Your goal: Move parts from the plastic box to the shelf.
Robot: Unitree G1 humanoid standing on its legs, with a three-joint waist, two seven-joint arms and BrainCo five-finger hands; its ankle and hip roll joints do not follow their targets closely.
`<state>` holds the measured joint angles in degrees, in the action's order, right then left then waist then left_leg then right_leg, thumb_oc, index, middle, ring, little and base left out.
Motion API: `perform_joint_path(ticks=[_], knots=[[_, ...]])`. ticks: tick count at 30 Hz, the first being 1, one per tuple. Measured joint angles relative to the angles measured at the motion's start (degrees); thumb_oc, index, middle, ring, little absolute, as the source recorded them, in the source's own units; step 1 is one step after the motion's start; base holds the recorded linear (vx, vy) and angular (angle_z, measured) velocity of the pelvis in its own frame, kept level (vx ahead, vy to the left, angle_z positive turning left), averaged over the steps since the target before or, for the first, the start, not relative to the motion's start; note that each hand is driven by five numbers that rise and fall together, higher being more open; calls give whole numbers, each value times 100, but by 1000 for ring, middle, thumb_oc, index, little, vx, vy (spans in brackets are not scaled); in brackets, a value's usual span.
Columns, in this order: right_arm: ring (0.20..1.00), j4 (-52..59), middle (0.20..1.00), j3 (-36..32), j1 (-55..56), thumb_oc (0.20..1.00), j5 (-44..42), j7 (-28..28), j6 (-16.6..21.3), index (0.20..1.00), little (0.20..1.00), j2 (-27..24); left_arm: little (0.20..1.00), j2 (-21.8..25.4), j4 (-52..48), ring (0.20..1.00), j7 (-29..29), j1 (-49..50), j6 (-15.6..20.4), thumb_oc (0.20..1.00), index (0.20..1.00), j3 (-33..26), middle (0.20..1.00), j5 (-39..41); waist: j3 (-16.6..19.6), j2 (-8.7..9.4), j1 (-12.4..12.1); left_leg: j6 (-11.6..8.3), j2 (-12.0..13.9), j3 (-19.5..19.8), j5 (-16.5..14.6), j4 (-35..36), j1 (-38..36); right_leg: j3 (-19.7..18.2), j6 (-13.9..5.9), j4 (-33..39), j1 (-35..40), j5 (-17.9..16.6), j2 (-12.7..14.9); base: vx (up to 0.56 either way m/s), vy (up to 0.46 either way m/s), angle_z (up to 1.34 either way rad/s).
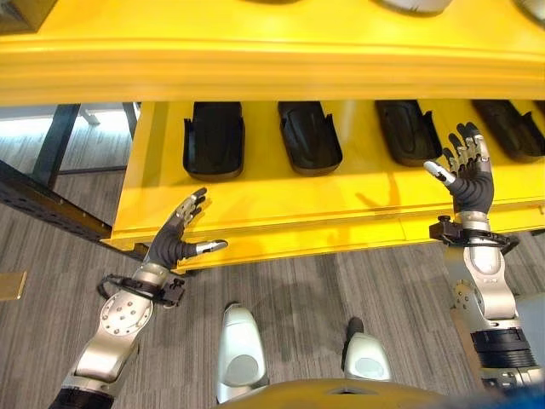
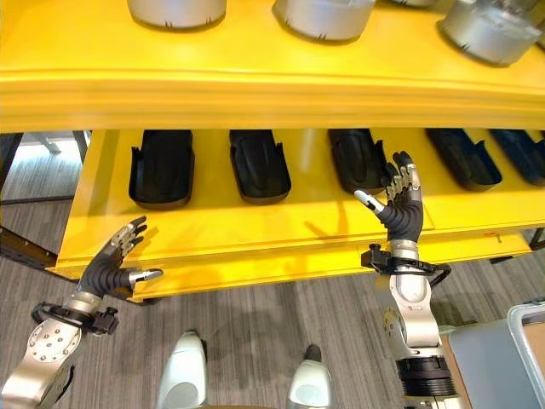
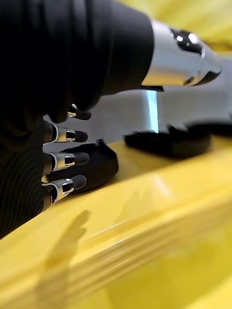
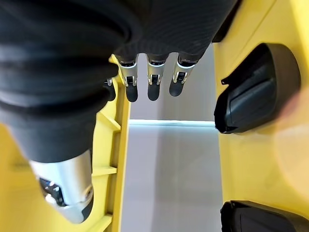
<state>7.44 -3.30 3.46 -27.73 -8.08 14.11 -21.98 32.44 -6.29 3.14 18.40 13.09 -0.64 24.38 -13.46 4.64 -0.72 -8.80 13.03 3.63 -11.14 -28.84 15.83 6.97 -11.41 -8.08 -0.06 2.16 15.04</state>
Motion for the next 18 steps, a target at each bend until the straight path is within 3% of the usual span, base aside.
perform_joint_path(ticks=[2, 5, 7, 12, 18], knots=[[1000, 168, 1000, -121, 628, 1000, -29, 246, 10, 1000, 1000, 231, 1000, -213, -12, 1000, 151, 381, -14, 1000, 1000, -270, 1000, 470, 368, 147, 34, -72, 63, -19, 102, 347, -284, 57, 50, 289, 240, -53, -68, 36, 36, 1], [1000, 251, 1000, -85, 1018, 1000, -28, 466, -10, 1000, 1000, 362, 1000, -491, -9, 1000, 227, 411, -35, 1000, 1000, -326, 1000, 917, 795, 229, 110, -132, 106, -86, 290, 783, -489, 89, 75, 492, 298, -73, -107, 13, 47, -3], [1000, 295, 1000, -45, 1210, 1000, -29, 671, -42, 1000, 1000, 401, 1000, -669, -13, 1000, 341, 480, -48, 1000, 1000, -330, 1000, 1271, 930, 286, 157, -168, 118, -174, 441, 1109, -723, 47, 94, 568, 346, -89, -102, -26, 51, -12], [1000, 189, 1000, 181, 1486, 1000, -7, 906, -317, 1000, 1000, 427, 1000, -1160, 82, 1000, 456, 595, -153, 1000, 1000, -351, 1000, 1959, 1215, 227, 269, -208, 169, -525, 797, 1862, -1157, -140, 170, 893, 352, -287, -132, -32, 59, -26], [1000, -286, 1000, 477, 1582, 1000, 157, 892, -464, 1000, 1000, 601, 1000, -1359, 192, 1000, 523, 533, -162, 1000, 1000, -208, 1000, 2003, 1451, 130, 341, -271, 196, -752, 1324, 2887, -1737, -222, 88, 1128, 476, -444, -199, -33, 49, -10]])
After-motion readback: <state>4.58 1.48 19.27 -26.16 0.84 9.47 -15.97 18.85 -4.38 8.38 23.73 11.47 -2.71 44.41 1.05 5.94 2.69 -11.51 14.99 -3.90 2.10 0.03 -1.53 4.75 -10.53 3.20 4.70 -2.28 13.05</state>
